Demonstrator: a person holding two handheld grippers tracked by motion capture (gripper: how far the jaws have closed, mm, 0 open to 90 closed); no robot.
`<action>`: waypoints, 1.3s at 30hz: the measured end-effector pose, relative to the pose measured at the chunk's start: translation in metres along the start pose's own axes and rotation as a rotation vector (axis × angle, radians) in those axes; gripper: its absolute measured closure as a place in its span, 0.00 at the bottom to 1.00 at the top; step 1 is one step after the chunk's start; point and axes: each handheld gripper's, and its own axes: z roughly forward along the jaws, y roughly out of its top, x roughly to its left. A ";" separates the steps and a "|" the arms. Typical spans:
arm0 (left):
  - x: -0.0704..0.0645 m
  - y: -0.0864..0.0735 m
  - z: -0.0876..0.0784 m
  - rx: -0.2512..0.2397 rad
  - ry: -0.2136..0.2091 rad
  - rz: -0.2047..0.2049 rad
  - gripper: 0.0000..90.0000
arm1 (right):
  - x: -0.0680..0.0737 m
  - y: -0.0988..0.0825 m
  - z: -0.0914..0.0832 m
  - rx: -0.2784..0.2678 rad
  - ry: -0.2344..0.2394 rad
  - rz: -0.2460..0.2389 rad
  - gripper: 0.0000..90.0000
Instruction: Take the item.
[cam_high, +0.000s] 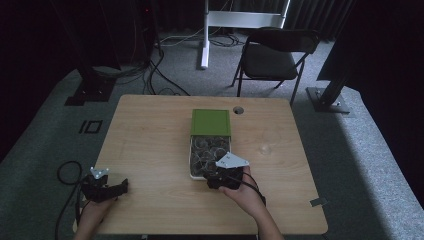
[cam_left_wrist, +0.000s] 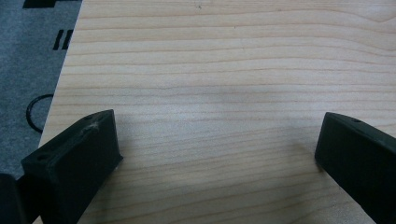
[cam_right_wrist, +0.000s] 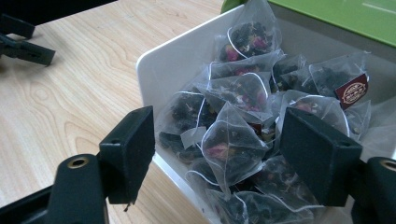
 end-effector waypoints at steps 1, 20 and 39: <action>0.000 0.000 0.000 0.000 0.000 0.000 0.00 | 0.001 0.000 0.001 0.003 -0.007 0.001 0.32; 0.000 0.000 0.000 0.000 0.000 0.000 0.00 | 0.003 -0.010 0.016 0.056 -0.065 0.022 0.55; 0.000 0.000 0.000 0.000 0.000 0.000 0.00 | 0.010 -0.019 0.030 0.111 -0.114 -0.013 0.70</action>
